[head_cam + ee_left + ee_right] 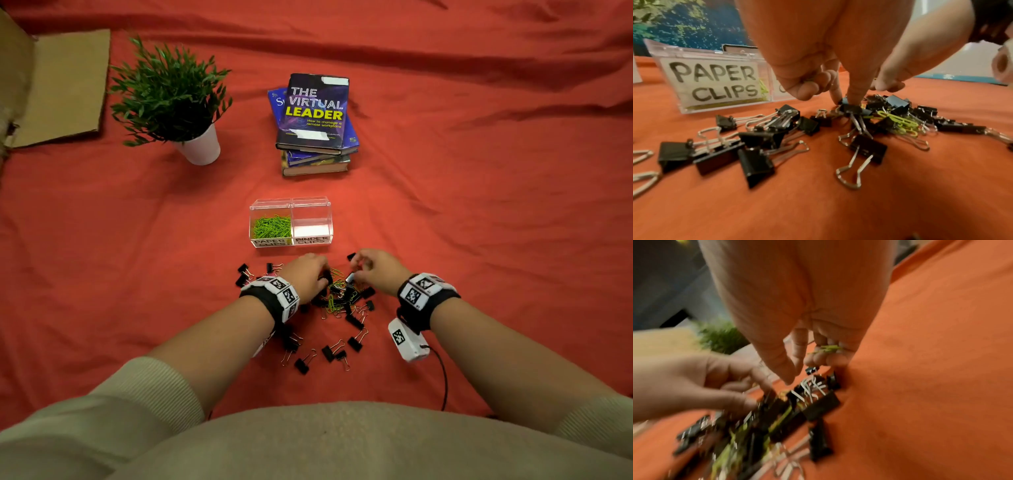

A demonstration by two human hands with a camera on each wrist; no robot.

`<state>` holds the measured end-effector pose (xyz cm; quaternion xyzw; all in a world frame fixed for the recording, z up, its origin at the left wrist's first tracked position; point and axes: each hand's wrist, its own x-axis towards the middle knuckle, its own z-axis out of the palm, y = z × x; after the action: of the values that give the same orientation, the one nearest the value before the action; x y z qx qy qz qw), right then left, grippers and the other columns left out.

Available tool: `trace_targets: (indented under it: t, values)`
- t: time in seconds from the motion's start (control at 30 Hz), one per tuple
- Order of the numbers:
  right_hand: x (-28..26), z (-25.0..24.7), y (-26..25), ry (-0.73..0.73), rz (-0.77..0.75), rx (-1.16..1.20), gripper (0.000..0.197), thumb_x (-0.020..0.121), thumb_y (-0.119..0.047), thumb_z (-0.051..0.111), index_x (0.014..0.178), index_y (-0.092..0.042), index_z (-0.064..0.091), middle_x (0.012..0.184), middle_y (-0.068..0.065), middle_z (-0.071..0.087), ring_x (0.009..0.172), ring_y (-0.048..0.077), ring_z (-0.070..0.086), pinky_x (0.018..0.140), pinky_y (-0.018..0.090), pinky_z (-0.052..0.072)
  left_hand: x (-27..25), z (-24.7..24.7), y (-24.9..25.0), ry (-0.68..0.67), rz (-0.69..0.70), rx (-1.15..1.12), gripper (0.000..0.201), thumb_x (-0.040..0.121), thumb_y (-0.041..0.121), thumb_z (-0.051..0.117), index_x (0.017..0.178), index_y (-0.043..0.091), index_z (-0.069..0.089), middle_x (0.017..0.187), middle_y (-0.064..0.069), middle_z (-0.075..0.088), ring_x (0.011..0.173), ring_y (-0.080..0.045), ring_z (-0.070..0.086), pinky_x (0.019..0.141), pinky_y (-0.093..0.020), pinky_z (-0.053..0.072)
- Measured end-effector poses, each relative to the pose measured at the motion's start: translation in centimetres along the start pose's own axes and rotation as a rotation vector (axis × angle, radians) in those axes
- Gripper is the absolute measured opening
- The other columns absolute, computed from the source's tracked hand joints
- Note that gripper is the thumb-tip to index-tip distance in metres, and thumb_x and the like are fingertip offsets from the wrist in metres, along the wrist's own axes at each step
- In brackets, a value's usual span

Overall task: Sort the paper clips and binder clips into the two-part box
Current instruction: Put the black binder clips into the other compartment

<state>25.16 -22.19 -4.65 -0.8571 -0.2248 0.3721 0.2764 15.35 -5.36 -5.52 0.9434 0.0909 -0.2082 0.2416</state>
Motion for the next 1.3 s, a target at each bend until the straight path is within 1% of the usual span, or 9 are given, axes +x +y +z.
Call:
trace_targets:
  t: [0.07,0.17,0.3,0.4,0.5,0.6,0.77,1.0,1.3]
  values:
    - [-0.1,0.6,0.0,-0.014,-0.091,-0.180,0.014,0.084,-0.018,0.065,0.098,-0.015,0.062,0.068,-0.013,0.049,0.058,0.002,0.044,0.051,0.018,0.034,0.1,0.0,-0.1,0.011,-0.002,0.007,0.030,0.088,0.026,0.061,0.115,0.012,0.055,0.116,-0.009,0.056,0.107,-0.027,0.056,0.092,-0.039,0.047]
    - [0.3,0.6,0.2,0.049,-0.049,-0.189,0.012,0.086,-0.014,0.059,0.097,-0.017,0.062,0.087,-0.001,0.064,0.074,0.015,0.058,0.067,0.029,0.049,-0.1,-0.3,-0.6,0.017,-0.022,-0.059,0.018,0.089,0.023,0.060,0.104,0.013,0.056,0.110,-0.007,0.056,0.101,-0.025,0.055,0.086,-0.034,0.044]
    - [0.8,0.1,0.0,0.172,-0.027,-0.260,0.020,0.087,-0.012,0.053,0.105,-0.017,0.060,0.101,0.001,0.059,0.087,0.020,0.058,0.072,0.026,0.043,-0.7,-0.7,-1.7,0.031,-0.085,-0.133,0.007,0.088,0.019,0.057,0.093,0.014,0.058,0.100,-0.004,0.059,0.092,-0.023,0.056,0.076,-0.030,0.043]
    - [1.0,1.0,-0.8,0.100,-0.144,-0.331,0.024,0.086,-0.018,0.055,0.110,-0.017,0.059,0.108,0.004,0.059,0.101,0.021,0.056,0.083,0.028,0.043,-1.4,-1.4,-2.8,0.062,-0.148,-0.149,0.002,0.085,0.017,0.055,0.085,0.016,0.056,0.088,0.000,0.059,0.082,-0.020,0.054,0.070,-0.029,0.041]
    - [0.9,2.2,-1.4,0.021,-0.193,-0.404,0.030,0.087,-0.021,0.055,0.116,-0.015,0.058,0.113,0.006,0.058,0.109,0.023,0.053,0.091,0.035,0.046,-2.1,-2.1,-3.8,0.012,-0.200,-0.063,0.007,0.082,0.023,0.055,0.078,0.017,0.054,0.087,-0.003,0.061,0.081,-0.024,0.058,0.067,-0.031,0.046]
    - [0.4,2.7,-1.3,-0.017,-0.189,-0.451,0.039,0.086,-0.025,0.057,0.123,-0.015,0.052,0.118,0.005,0.055,0.113,0.022,0.051,0.094,0.038,0.048,-2.5,-2.2,-3.8,-0.007,-0.201,0.009,0.010,0.081,0.027,0.055,0.082,0.017,0.052,0.091,-0.005,0.060,0.085,-0.025,0.058,0.067,-0.031,0.046]
    - [-0.5,2.9,-1.1,-0.055,-0.192,-0.519,0.050,0.086,-0.031,0.060,0.131,-0.014,0.046,0.126,0.006,0.051,0.122,0.024,0.046,0.095,0.041,0.047,-1.9,-1.2,-1.7,0.097,-0.172,0.007,0.015,0.084,0.028,0.052,0.093,0.016,0.052,0.102,-0.007,0.058,0.093,-0.026,0.058,0.075,-0.035,0.047]
    - [-1.1,4.0,-1.3,0.061,-0.152,-0.544,0.042,0.085,-0.038,0.058,0.116,-0.010,0.051,0.117,0.008,0.055,0.113,0.026,0.050,0.087,0.038,0.048,-0.7,0.2,0.2,0.106,-0.152,0.164,0.046,0.087,0.040,0.059,0.118,0.007,0.050,0.120,-0.014,0.054,0.110,-0.032,0.056,0.090,-0.041,0.046]
    - [-1.2,5.2,-2.8,0.063,-0.120,-0.506,0.028,0.089,-0.024,0.050,0.109,-0.004,0.051,0.113,0.014,0.056,0.107,0.030,0.052,0.082,0.038,0.046,-0.6,0.4,1.1,0.041,-0.086,0.253,0.027,0.088,0.006,0.053,0.114,0.000,0.052,0.116,-0.018,0.057,0.108,-0.036,0.058,0.087,-0.043,0.048]
